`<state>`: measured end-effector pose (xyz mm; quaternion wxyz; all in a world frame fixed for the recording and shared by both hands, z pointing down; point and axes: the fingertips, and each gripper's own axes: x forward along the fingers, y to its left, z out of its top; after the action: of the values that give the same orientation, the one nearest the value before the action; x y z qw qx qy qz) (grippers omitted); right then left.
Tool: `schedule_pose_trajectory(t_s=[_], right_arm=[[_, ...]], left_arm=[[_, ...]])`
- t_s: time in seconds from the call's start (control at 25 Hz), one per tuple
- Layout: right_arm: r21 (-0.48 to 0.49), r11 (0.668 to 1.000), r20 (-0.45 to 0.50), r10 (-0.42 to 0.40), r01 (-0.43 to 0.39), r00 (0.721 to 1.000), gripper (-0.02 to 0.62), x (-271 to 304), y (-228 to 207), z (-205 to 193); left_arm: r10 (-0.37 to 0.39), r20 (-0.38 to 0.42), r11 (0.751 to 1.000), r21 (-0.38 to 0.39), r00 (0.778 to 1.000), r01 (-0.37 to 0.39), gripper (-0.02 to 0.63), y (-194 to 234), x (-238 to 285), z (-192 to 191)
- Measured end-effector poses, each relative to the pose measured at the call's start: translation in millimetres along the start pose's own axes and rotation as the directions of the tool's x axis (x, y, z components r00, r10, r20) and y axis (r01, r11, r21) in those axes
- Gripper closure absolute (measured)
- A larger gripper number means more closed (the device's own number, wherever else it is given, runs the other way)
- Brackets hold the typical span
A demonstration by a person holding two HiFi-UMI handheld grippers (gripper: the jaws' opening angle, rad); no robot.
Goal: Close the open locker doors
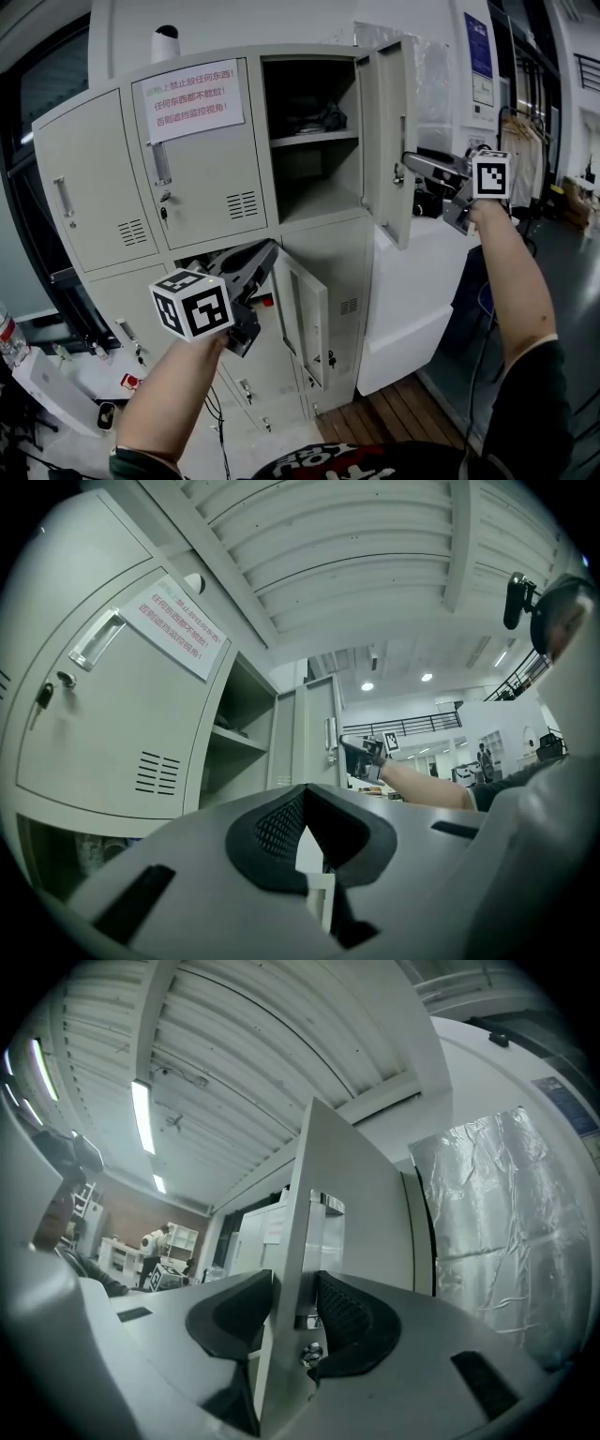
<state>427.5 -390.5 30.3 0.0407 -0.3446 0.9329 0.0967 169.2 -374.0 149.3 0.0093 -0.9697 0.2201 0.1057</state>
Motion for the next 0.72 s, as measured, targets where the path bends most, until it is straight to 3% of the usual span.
schedule_pose_trajectory(t_s=[0.72], right_arm=[[-0.039, 0.992, -0.011, 0.117, -0.117, 0.993, 0.426, 83.8, 40.1, -7.1]], left_arm=[[0.063, 0.009, 0.998, -0.009, 0.998, -0.063, 0.598, 30.3, -46.7, 1.9]])
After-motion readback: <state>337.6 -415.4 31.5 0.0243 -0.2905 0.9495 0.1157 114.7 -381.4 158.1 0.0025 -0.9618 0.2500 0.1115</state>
